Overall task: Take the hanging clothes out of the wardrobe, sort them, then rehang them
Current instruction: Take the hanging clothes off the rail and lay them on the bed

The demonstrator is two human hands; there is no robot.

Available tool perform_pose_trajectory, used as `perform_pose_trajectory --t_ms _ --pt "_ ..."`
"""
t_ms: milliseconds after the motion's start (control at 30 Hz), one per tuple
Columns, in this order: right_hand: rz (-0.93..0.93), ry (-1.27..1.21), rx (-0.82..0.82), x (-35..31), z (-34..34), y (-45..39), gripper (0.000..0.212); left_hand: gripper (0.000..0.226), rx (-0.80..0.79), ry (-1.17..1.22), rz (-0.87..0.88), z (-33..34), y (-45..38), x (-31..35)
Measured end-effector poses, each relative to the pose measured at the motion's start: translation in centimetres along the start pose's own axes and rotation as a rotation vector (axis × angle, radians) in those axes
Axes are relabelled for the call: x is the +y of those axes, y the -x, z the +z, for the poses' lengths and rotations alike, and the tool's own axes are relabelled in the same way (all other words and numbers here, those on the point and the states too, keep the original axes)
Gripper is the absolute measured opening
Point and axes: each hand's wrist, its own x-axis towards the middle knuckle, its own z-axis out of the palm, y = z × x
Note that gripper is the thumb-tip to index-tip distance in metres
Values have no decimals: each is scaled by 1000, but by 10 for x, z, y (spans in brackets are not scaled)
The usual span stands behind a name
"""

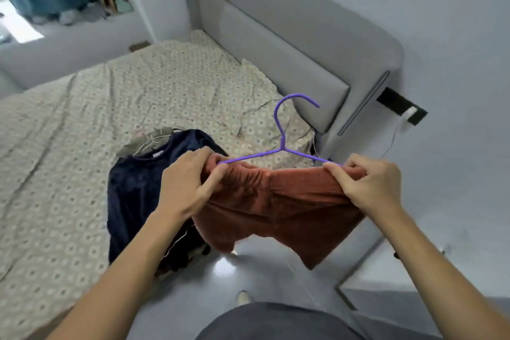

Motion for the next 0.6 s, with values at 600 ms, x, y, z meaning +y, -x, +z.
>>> perform_pose_trajectory --t_ms 600 --pt "-371 -402 -542 -196 254 -160 67 56 313 -377 -657 -94 20 -172"
